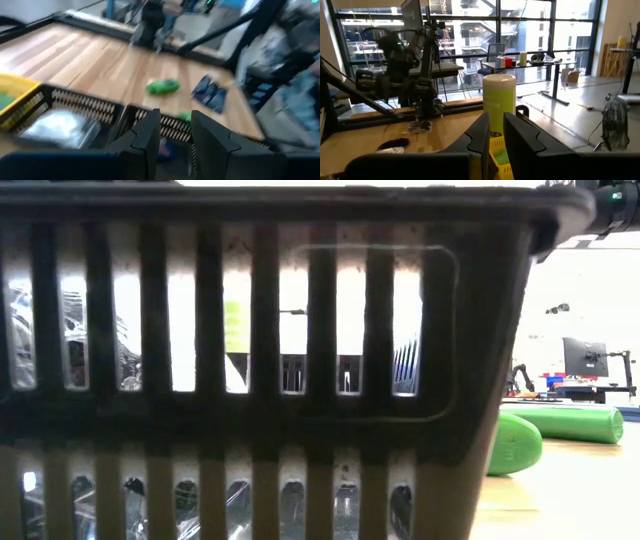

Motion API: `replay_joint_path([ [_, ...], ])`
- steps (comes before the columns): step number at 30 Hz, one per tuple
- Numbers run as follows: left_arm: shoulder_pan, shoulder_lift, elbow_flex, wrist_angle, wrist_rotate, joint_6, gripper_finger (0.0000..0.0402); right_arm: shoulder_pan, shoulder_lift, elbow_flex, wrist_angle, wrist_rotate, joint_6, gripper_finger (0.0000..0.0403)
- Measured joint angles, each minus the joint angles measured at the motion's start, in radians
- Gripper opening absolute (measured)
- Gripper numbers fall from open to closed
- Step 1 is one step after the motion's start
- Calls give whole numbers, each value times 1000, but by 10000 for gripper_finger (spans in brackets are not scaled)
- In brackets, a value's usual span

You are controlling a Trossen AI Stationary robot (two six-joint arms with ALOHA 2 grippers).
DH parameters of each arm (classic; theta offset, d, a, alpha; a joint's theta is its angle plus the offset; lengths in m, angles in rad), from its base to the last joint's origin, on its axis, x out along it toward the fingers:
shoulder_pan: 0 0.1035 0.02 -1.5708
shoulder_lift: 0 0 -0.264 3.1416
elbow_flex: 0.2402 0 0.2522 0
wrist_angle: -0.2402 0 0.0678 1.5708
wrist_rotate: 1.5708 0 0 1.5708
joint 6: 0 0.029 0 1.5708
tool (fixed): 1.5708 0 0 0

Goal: Pick & Place Travel size toiletries
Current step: Put the right black hairbrush into the bottom black basket

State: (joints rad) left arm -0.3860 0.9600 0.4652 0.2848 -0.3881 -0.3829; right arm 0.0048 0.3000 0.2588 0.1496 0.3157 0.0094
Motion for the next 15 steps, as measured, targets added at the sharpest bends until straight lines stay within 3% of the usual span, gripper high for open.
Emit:
replay_joint_path([
  [6,-122,71,139,-317,-203,-224,109,0,0,0,9,0,-40,46],
  [15,-237,188,258,-541,-204,-582,109,0,0,0,10,0,-82,46],
])
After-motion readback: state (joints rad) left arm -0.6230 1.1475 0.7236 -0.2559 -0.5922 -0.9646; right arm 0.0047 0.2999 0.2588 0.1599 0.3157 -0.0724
